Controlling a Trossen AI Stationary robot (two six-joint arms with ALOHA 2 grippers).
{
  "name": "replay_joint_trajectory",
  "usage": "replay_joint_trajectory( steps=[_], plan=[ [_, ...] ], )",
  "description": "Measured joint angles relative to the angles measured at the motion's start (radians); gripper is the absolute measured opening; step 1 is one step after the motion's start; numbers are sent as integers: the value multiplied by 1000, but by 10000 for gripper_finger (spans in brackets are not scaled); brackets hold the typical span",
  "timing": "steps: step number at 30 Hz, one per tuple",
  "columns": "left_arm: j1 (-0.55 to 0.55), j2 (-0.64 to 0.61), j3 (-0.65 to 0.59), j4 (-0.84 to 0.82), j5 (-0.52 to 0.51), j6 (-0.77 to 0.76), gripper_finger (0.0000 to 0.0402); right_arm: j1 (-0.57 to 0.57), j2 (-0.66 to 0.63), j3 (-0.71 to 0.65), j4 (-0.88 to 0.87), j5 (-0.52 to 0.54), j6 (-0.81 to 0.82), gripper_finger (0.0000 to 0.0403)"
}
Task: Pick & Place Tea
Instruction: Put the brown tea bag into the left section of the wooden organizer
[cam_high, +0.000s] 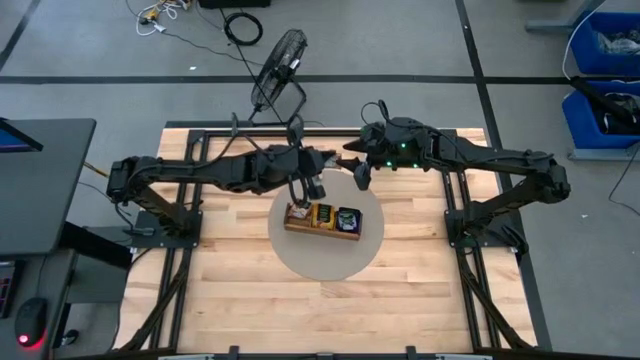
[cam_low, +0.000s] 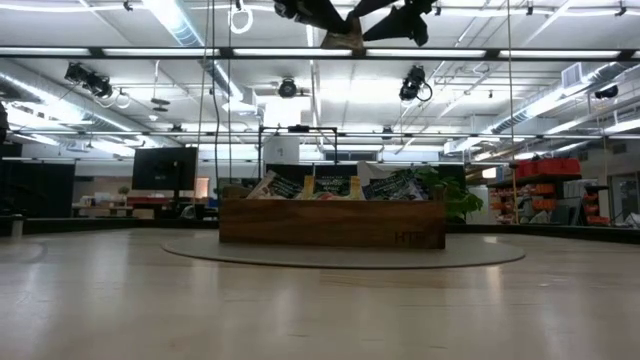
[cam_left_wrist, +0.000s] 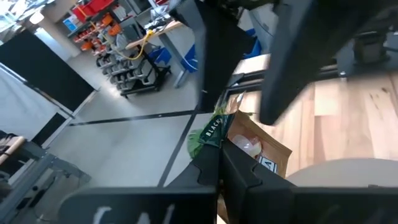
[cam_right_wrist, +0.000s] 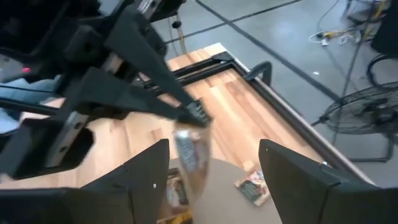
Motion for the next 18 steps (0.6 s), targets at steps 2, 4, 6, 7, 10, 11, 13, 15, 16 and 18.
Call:
replay_joint_trajectory(
  steps=[2, 4, 6, 7, 10, 11, 13, 15, 16, 18],
  plan=[
    [0, 0, 0, 5, -1, 0, 5, 0, 1, 0, -1, -20, 17, 254],
    [0, 0, 0, 17, -2, 0, 5, 0, 6, 0, -1, -32, 34, 246],
    [-4, 0, 0, 39, -2, 0, 5, 0, 9, -1, -3, -48, 42, 233],
    [-5, 0, 0, 52, -1, 4, 5, 0, 12, -1, 4, -54, 42, 224],
    [-16, 0, 0, 87, -1, 27, 5, 0, 16, -1, -3, -55, 42, 189],
    [-18, 0, 0, 93, -1, 36, 5, 0, 16, -1, 0, -55, 42, 173],
    [-22, 0, 0, 91, -1, 47, 5, 0, 15, -1, 0, -55, 42, 135],
    [-24, 0, 0, 88, -1, 48, 5, 0, 14, -1, -1, -63, 38, 88],
    [-23, 0, 0, 88, -1, 48, 5, 0, 13, -1, 0, -71, 32, 62],
    [-23, 0, 0, 88, 1, 48, 5, 0, 12, -1, 1, -92, 14, 19]
  ],
)
